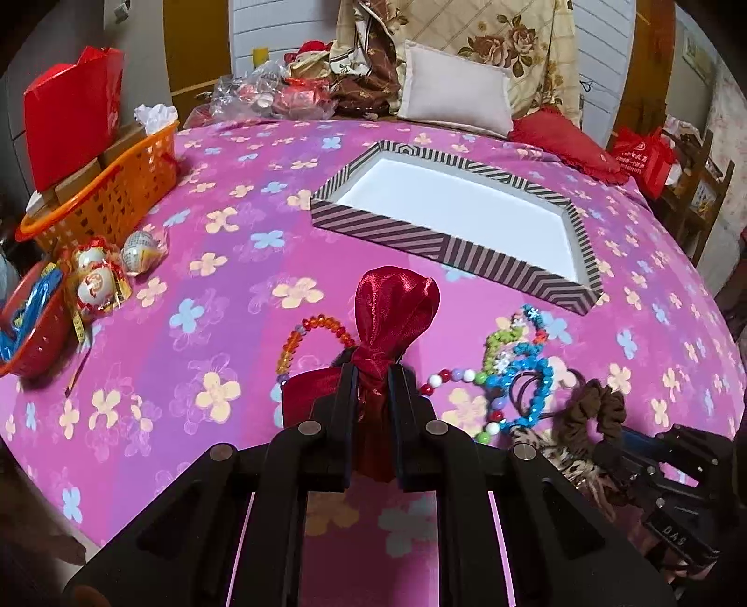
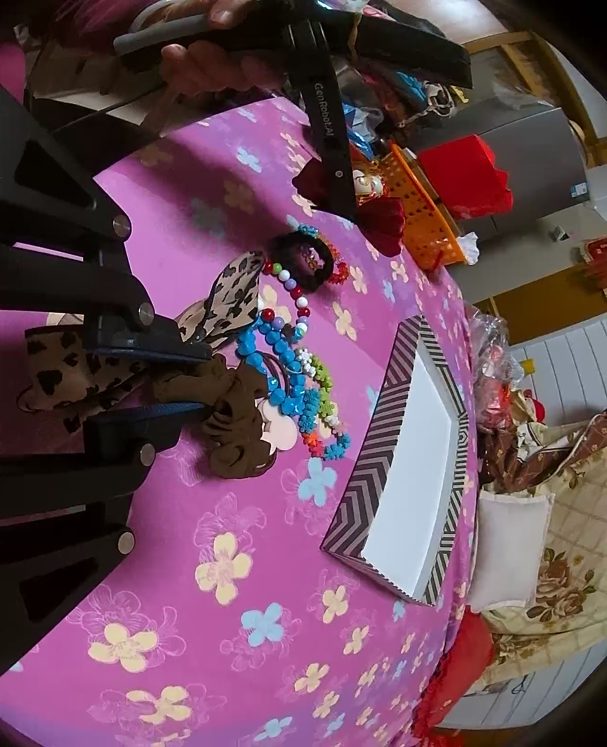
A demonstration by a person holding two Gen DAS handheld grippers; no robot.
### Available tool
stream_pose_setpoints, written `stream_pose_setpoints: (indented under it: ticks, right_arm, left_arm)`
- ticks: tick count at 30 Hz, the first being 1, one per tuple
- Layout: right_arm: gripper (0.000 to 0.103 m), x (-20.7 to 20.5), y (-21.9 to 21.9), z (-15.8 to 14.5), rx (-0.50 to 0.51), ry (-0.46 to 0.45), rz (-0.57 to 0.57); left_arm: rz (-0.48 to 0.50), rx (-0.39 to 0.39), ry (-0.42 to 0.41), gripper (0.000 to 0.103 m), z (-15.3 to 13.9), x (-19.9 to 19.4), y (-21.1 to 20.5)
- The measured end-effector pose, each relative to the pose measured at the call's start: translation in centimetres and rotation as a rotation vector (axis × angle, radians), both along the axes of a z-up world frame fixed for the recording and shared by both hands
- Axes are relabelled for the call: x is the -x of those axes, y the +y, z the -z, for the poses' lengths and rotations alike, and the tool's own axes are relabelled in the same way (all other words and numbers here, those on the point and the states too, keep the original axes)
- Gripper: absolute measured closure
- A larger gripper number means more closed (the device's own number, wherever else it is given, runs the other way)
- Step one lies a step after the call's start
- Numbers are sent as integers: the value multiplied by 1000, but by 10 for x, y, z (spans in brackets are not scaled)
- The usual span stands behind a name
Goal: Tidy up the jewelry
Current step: 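Carry the leopard and brown scrunchies into the tray and open the right tool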
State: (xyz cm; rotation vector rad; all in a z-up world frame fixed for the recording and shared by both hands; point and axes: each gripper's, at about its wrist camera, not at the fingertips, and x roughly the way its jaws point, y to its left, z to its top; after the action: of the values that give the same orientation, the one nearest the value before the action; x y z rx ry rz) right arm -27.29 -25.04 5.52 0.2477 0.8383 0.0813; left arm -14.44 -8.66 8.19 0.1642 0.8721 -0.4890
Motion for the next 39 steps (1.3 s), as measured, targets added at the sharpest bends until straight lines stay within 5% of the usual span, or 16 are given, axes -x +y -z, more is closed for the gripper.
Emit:
stream_pose_setpoints:
  ticks: [13, 23, 31, 39]
  right_arm:
    - [88, -23, -32, -48, 5, -111, 44]
    - [88, -93, -90, -84, -1, -202, 172]
    - [88, -150, -122, -41, -37, -105, 224]
    - [88, -156, -129, -2, -32, 6, 208]
  left_arm:
    - [9, 8, -20, 92, -20, -23, -36]
    - [-23, -46, -30, 92, -33, -99, -98]
    - [-74, -155, 16, 92, 3, -156, -133]
    - [-73, -218, 10, 91, 26, -164, -135]
